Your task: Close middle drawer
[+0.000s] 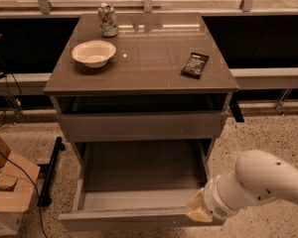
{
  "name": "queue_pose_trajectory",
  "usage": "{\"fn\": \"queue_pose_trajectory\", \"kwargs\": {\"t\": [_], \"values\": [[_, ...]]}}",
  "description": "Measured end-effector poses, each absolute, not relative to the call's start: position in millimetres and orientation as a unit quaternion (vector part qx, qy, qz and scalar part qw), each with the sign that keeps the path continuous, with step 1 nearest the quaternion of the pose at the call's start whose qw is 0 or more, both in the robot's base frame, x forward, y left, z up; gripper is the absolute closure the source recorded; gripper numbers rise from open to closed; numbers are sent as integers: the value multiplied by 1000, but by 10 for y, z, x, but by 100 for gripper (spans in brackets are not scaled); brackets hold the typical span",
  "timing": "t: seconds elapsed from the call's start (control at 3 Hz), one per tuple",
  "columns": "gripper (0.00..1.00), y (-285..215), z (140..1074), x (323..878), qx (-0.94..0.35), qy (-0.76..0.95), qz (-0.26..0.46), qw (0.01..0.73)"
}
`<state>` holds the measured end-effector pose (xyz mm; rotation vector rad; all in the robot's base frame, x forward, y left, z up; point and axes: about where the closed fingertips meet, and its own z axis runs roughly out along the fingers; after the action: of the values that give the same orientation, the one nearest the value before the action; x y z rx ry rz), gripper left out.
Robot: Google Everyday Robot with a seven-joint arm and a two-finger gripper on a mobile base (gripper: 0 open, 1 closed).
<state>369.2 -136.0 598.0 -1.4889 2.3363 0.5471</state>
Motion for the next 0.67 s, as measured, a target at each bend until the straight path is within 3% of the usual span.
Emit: {"fn": "queue_pose_trajectory", "kwargs": {"t": [0.67], "values": [[100,-1492,5046,3739,-485,845,184,130]]}}
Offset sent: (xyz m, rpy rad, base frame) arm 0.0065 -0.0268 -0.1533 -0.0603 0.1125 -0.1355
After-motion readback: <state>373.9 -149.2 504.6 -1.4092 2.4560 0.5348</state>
